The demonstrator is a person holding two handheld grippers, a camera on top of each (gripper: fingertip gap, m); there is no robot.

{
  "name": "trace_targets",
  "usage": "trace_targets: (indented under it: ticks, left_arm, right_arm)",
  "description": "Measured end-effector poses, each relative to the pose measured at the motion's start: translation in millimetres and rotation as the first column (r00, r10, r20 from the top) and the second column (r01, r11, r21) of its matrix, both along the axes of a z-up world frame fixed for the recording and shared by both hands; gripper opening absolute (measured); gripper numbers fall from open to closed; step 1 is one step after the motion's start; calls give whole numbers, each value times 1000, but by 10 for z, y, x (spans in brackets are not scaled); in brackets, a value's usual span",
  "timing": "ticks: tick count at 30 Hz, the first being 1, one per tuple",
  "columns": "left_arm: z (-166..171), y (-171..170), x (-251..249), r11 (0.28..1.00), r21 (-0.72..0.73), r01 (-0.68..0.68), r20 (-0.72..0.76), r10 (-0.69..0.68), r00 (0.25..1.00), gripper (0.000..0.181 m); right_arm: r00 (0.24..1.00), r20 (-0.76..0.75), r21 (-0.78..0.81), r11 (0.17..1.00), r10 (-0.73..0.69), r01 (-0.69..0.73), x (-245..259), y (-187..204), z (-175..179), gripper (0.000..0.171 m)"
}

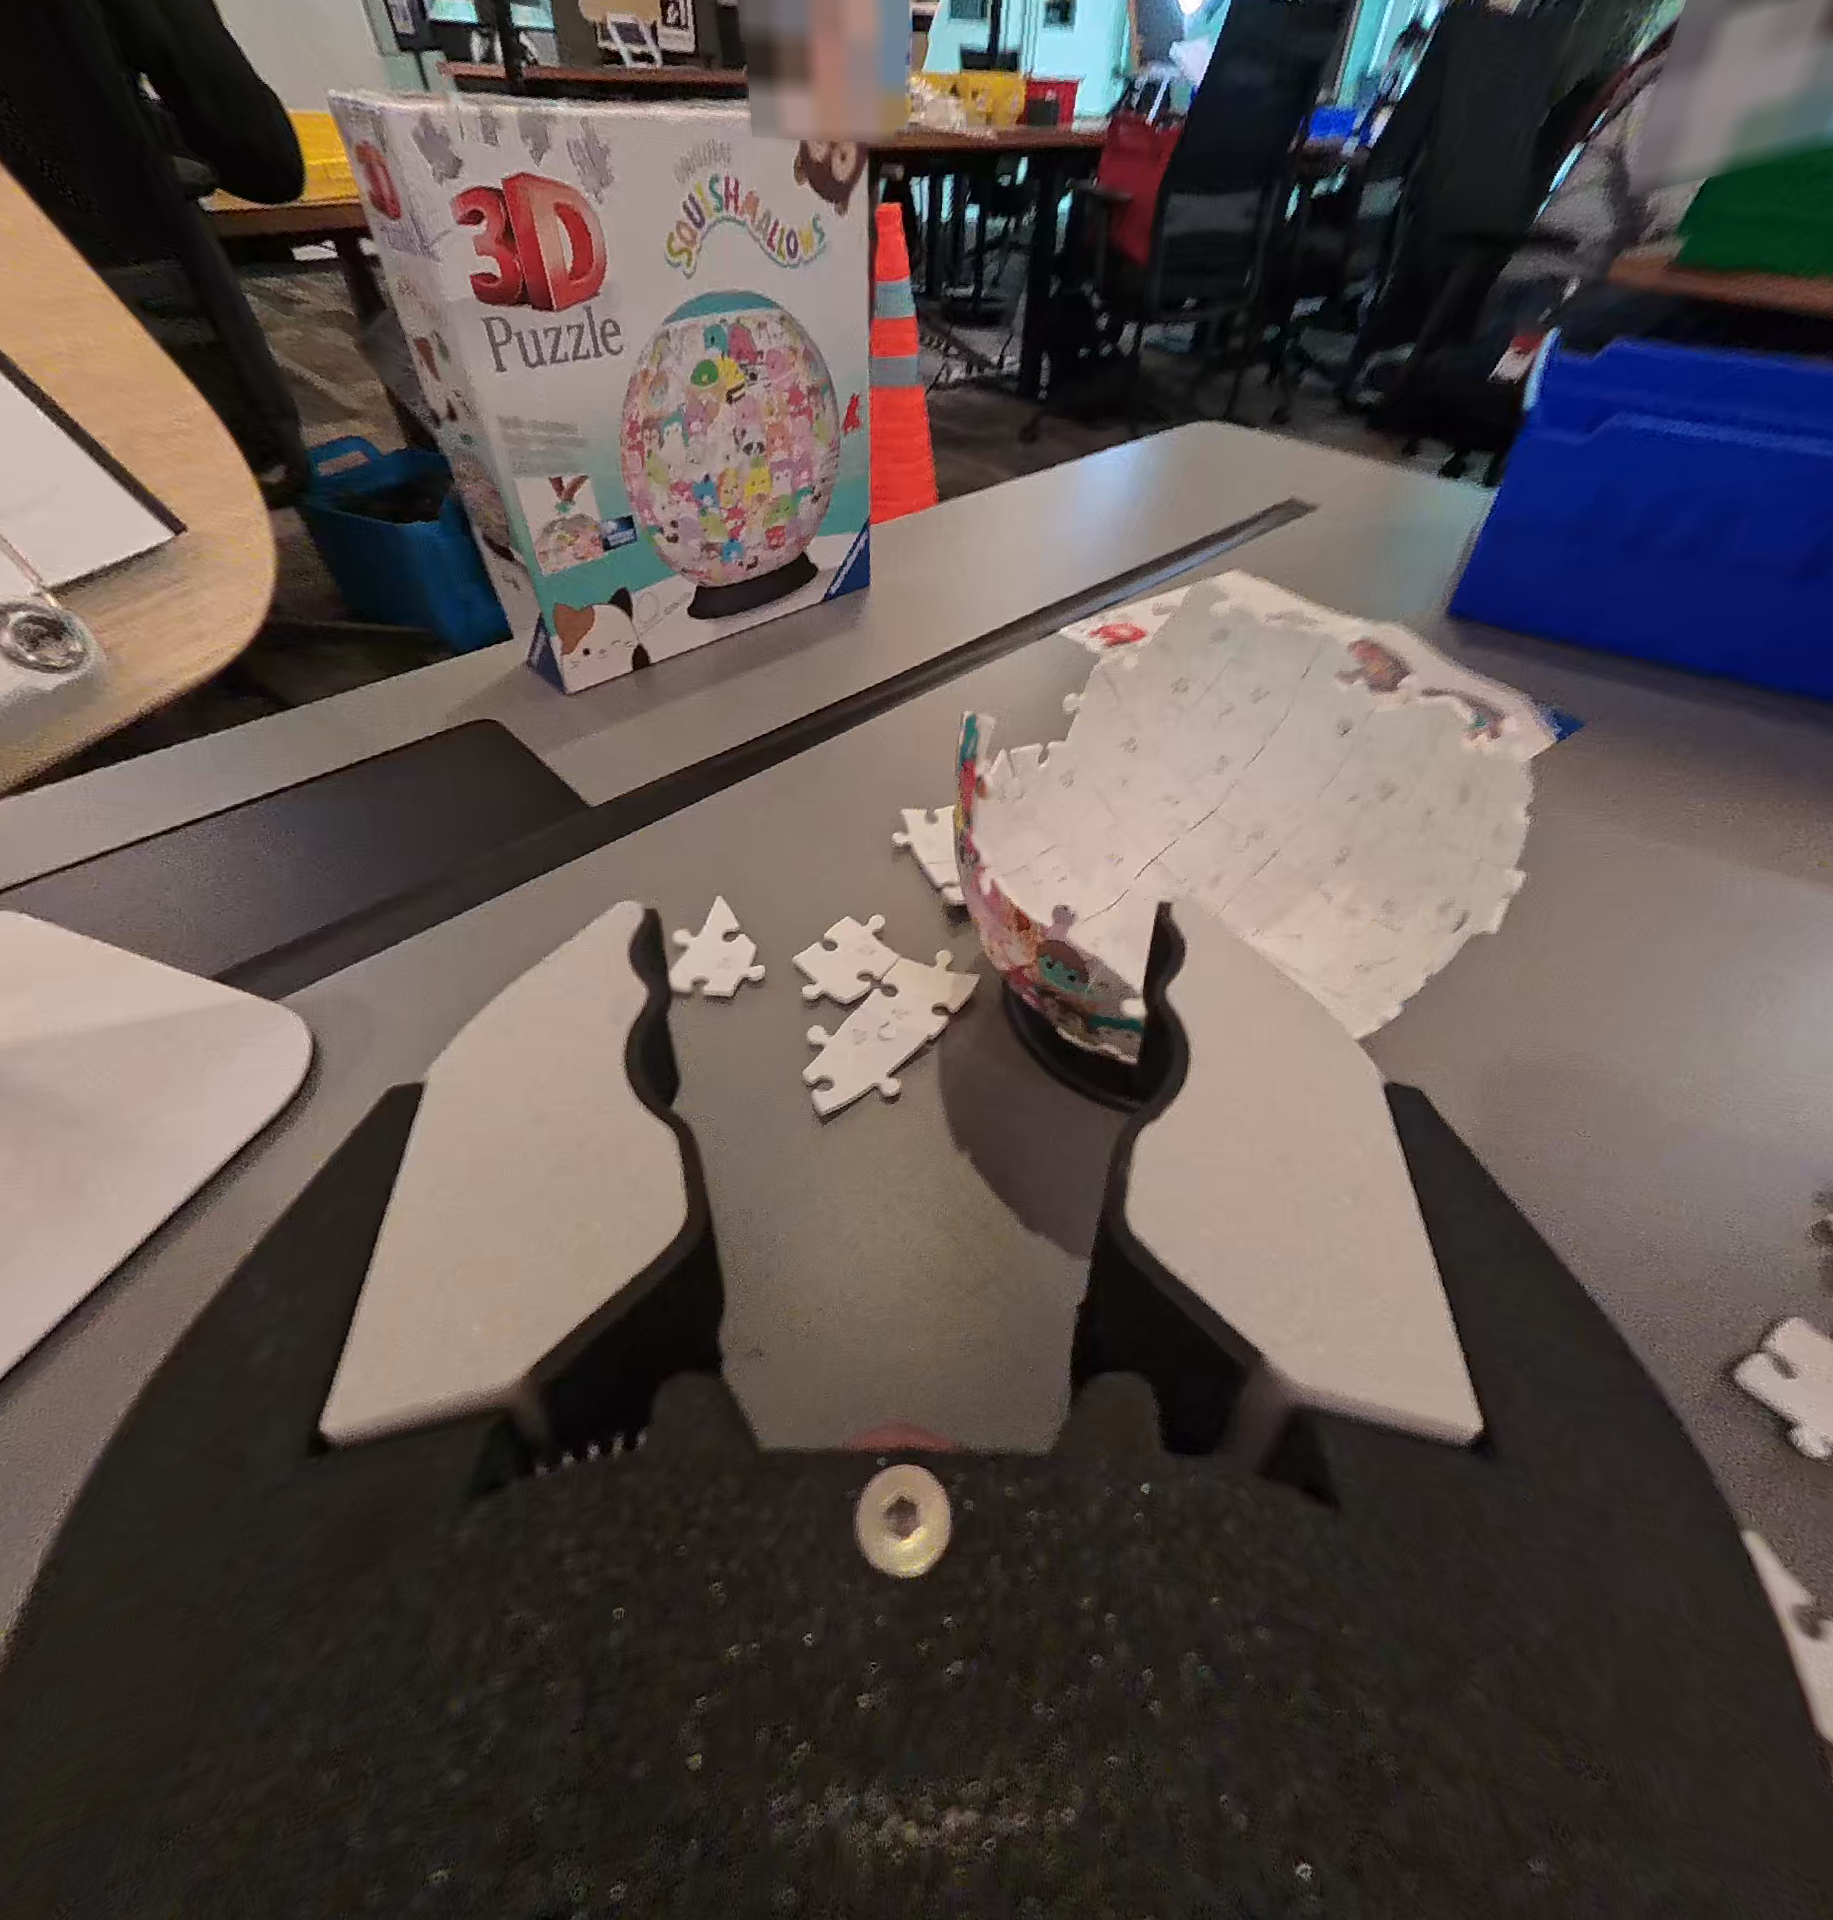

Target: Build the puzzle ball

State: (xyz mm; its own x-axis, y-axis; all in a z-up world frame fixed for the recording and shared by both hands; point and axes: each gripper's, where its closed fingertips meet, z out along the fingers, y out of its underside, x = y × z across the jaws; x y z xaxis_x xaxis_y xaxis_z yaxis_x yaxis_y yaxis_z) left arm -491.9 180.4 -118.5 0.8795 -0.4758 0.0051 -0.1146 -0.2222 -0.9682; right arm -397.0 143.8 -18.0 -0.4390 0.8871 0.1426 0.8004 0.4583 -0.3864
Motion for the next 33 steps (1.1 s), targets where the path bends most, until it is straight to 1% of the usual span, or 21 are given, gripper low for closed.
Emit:
trace_targets:
  ticks: [2, 5, 8, 10, 13, 17, 21, 25, 28, 33]
  left_arm:
    - [4, 1, -5, 1000, 15, -11, -28, 12, 1000, 86]
    - [20, -19, 0, 1000, 3, 17, 27, -17, 999, 84]
    - [48, -22, -55, 1000, 6, 27, 70, -28, 997, 83]
    - [34, -10, -101, 1000, 0, 24, 84, -24, 996, 82]
    - [10, -8, -120, 999, -22, 41, 122, -38, 992, 84]
    - [-14, -2, -149, 999, -32, 41, 123, -36, 992, 84]
    - [-47, 11, -157, 998, -42, 41, 119, -36, 992, 83]
    - [-87, 22, -154, 998, -55, 44, 108, -38, 993, 83]
    - [-102, 25, -161, 997, -61, 43, 106, -37, 994, 83]
    - [-100, 18, -151, 997, -62, 48, 113, -41, 993, 83]
  right_arm:
    - [989, 145, 20, 1000, 15, -18, -13, 87, -230, 43]
    - [946, 321, 14, 998, 48, -56, 27, 240, -654, 45]
    - [907, 407, -43, 994, 106, -97, 11, 305, -1023, 42]
    - [866, 470, -32, 984, 172, -178, 18, 379, -1227, 44]
    - [833, 476, -72, 956, 283, -284, -50, 362, -1403, 44]
    - [739, 511, -98, 884, 438, -457, 65, 356, -1556, 42]
    - [681, 480, -43, 790, 553, -612, 63, 379, -1656, 41]
    - [625, 487, -41, 731, 610, -681, 79, 391, -1712, 38]
    - [602, 478, -57, 706, 640, -706, 78, 350, -1750, 36]
    - [569, 494, -24, 665, 657, -747, 37, 350, -1743, 36]
